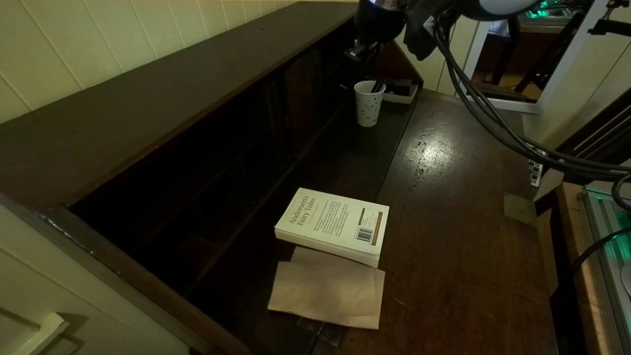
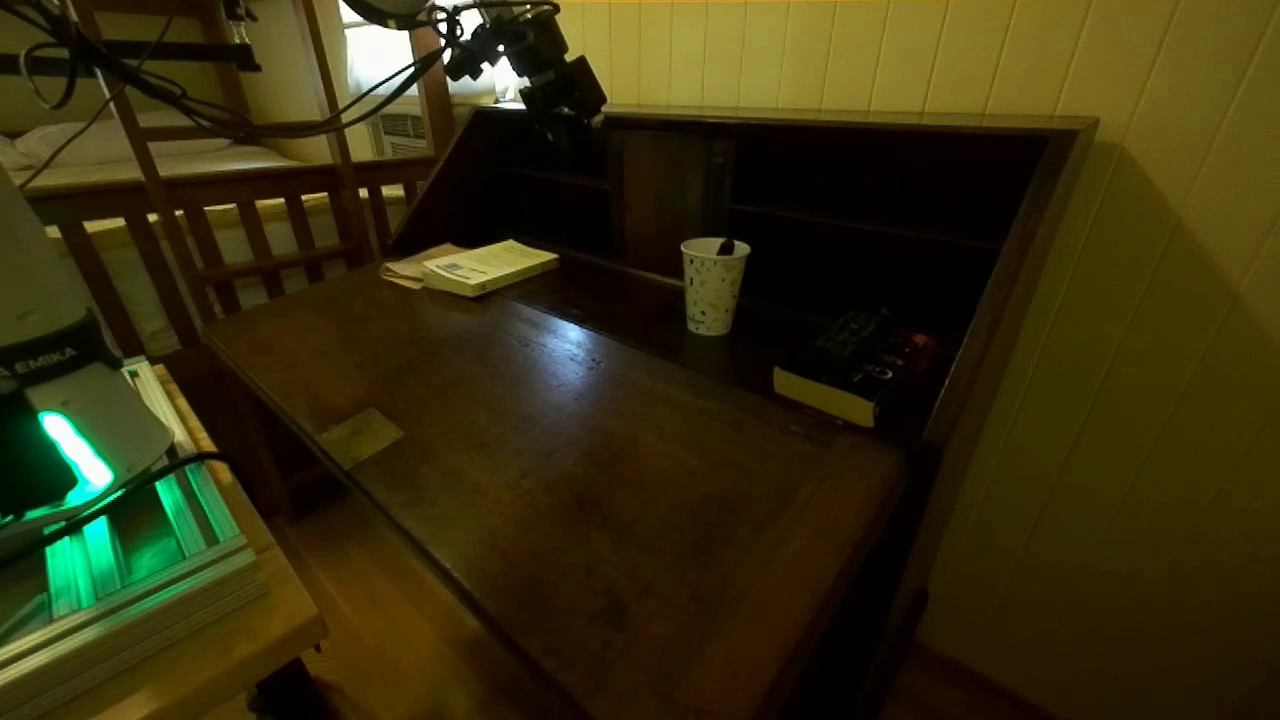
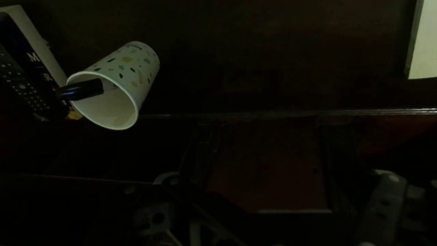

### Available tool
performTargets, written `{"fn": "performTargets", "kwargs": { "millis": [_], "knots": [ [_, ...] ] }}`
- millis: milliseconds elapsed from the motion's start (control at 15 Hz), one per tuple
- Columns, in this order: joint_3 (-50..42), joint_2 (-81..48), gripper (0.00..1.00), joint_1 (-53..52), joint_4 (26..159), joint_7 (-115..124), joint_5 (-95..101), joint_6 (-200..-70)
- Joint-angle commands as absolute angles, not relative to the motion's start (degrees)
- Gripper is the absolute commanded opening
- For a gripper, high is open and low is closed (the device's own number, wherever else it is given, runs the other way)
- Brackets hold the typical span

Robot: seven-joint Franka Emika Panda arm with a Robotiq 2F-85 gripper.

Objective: Open the compartment on the dresser, put the cup inside then close it

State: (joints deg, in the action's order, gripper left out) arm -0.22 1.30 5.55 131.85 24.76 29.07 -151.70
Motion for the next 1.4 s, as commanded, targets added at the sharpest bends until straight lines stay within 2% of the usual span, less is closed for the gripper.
{"fn": "performTargets", "kwargs": {
  "millis": [0,733,1333],
  "knots": [
    [-0.6,-0.2,1.00,4.8,131.4,35.5,38.2,-155.4],
    [-0.4,-6.3,1.00,4.3,126.7,66.6,65.2,-158.2],
    [-0.4,-12.8,1.00,2.7,120.5,83.3,81.6,-158.4]
  ]
}}
